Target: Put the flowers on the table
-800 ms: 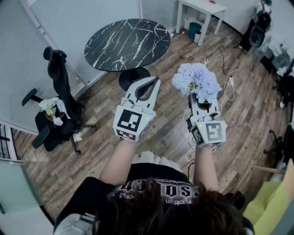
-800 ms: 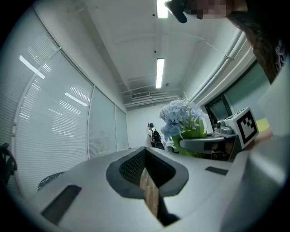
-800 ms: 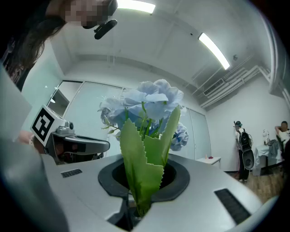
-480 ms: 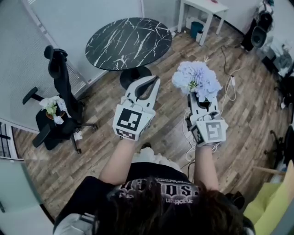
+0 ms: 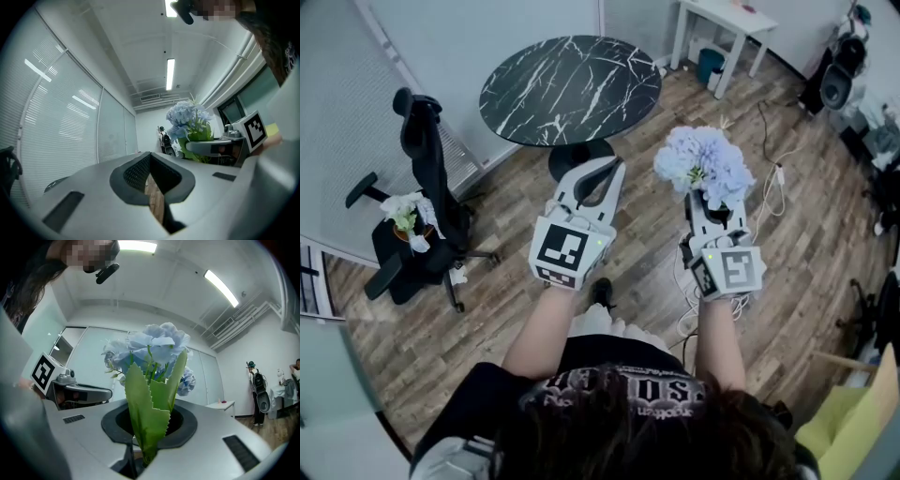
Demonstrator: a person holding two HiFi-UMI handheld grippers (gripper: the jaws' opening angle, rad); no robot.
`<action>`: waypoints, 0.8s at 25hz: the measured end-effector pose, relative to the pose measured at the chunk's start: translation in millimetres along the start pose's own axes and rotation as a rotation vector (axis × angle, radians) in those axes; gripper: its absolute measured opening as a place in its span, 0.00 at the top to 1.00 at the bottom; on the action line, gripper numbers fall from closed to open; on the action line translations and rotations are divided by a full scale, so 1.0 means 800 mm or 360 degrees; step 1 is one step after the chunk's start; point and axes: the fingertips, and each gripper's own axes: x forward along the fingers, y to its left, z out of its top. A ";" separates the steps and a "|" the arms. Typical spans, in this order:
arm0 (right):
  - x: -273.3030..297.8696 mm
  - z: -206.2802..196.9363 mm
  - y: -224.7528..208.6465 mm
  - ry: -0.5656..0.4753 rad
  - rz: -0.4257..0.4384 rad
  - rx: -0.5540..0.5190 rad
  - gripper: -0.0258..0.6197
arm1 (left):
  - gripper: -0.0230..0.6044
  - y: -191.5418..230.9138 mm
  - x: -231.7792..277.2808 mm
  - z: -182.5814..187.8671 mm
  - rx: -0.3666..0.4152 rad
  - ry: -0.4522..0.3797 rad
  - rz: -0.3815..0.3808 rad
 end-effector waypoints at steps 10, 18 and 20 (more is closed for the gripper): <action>0.072 -0.037 0.006 0.0061 0.0071 -0.0003 0.84 | 0.97 0.073 0.020 -0.017 -0.0023 0.0015 0.0097; 0.150 -0.057 0.006 0.0070 0.0120 0.0022 0.84 | 0.97 0.142 0.050 -0.031 -0.0026 0.0022 0.0151; 0.172 -0.062 0.007 0.0074 0.0134 0.0012 0.84 | 0.97 0.161 0.058 -0.034 -0.0027 0.0021 0.0162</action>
